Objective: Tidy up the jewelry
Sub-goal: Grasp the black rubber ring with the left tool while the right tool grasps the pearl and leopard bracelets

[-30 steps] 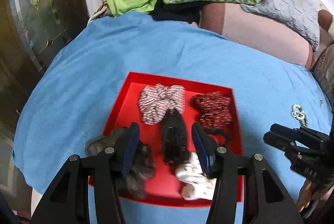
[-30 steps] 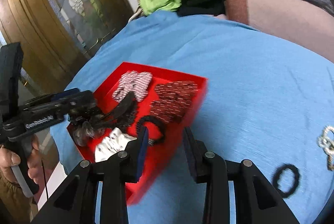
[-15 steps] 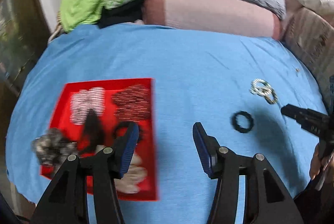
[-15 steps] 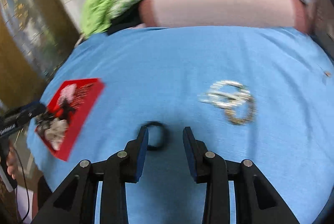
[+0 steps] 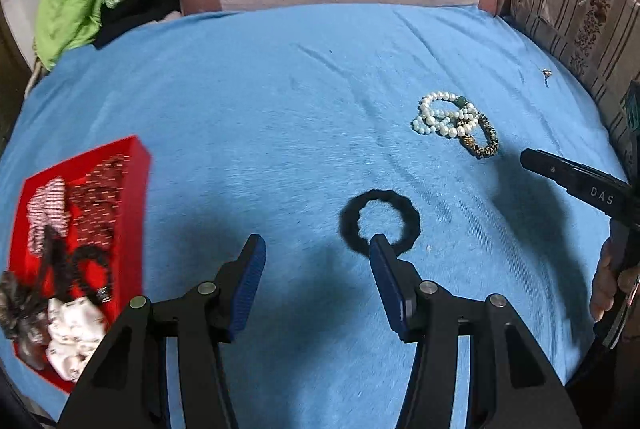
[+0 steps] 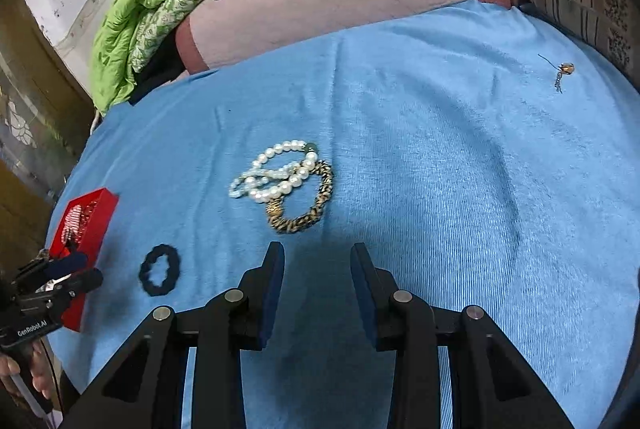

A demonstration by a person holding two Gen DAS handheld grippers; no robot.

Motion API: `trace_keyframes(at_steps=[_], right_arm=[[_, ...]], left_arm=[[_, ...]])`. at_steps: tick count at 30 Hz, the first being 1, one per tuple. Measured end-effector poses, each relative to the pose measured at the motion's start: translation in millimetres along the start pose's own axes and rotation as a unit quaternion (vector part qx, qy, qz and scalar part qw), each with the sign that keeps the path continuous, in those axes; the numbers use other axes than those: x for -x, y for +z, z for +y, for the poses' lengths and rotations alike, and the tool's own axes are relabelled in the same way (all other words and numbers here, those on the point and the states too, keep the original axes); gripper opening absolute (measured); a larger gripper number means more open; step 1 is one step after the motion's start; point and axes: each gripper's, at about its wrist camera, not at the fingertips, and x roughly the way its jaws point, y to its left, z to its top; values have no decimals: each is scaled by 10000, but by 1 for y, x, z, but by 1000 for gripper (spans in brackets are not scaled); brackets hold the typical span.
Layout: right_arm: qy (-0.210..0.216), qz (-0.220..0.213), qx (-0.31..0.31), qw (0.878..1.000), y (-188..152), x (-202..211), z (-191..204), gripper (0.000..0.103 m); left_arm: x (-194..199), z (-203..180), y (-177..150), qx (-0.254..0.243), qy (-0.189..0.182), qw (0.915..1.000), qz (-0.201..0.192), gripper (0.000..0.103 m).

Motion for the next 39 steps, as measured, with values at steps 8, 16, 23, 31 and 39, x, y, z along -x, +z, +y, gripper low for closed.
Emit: trace_keyframes(at_steps=[8,16,23,31,39], right_arm=[[-137,-24,234,9996,15,-26,5,37],[-329,-17,500,9982,27,-50,12,37],[-537,-31,605,9967,29,-58,13,31],[-375,-78,342,9987,28,-46,8,8],[-151,-533,229,9982,19,1,22,8]], left_arm=[[-29,-6,12,23,-161,9999,-11,53],[-53,-17,13,-189,-130,9997,92,53],[-55,-24,9,-69,-15,10000,-45,45],[-25,-31,6,-15,-374,9993,-95,9],[27,-23,-5,225,-601,9970,-440,9]])
